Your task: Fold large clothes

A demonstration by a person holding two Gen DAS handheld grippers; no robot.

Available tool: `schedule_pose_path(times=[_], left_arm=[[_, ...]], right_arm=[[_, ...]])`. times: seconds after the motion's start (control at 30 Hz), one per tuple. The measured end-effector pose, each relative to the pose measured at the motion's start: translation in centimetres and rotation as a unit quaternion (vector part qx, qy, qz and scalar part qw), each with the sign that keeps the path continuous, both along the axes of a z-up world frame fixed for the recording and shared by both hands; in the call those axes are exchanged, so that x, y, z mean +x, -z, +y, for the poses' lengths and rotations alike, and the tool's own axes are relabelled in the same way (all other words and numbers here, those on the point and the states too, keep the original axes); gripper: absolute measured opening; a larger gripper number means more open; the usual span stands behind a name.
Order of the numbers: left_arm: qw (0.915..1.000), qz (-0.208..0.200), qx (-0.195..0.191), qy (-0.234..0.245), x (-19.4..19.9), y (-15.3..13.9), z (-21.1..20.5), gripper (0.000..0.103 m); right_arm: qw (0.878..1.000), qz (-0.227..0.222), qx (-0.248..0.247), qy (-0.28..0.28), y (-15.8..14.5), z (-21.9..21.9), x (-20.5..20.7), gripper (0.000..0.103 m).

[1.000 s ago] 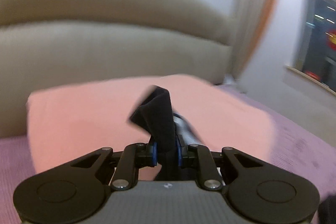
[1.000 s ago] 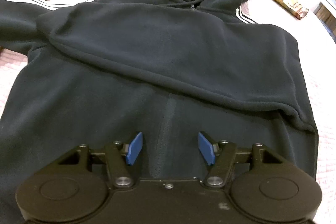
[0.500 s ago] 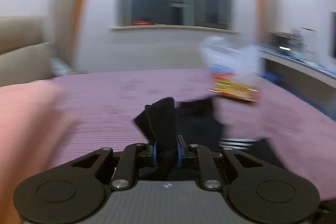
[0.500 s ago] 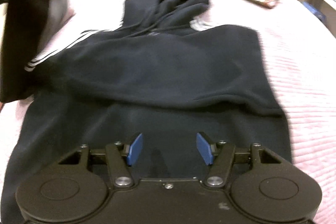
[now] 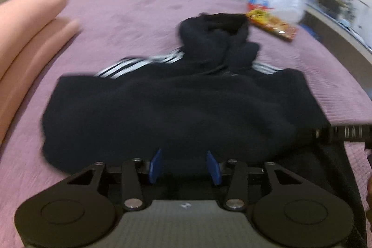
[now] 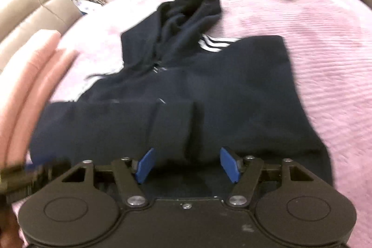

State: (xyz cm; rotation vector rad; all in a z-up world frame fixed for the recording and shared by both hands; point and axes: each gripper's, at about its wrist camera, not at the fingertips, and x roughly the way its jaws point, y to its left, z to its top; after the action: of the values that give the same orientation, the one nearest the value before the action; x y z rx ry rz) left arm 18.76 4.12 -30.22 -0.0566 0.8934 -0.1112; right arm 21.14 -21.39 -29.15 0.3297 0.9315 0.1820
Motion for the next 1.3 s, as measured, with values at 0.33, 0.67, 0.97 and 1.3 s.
schedule_pose_path(times=[0.33, 0.67, 0.97, 1.3], left_arm=[[0.9980, 0.008, -0.014, -0.062, -2.5, -1.1, 4.8, 0.045], [0.9956, -0.053, 0.006, -0.077, 2.0, -3.2, 5.4, 0.041], [0.9952, -0.034, 0.018, -0.090, 5.6, -2.2, 3.8, 0.041], [0.9976, 0.052, 0.017, -0.043, 10.9, 3.4, 1.0, 0.012]], right_arm=[[0.990, 0.068, 0.126, -0.005, 3.5, 0.8, 4.5, 0.017], [0.986, -0.084, -0.094, 0.109, -5.9, -4.4, 2.5, 0.015], [0.983, -0.029, -0.157, 0.092, -2.7, -8.0, 3.3, 0.064], [0.985, 0.028, -0.159, 0.053, 3.1, -4.7, 6.7, 0.017]])
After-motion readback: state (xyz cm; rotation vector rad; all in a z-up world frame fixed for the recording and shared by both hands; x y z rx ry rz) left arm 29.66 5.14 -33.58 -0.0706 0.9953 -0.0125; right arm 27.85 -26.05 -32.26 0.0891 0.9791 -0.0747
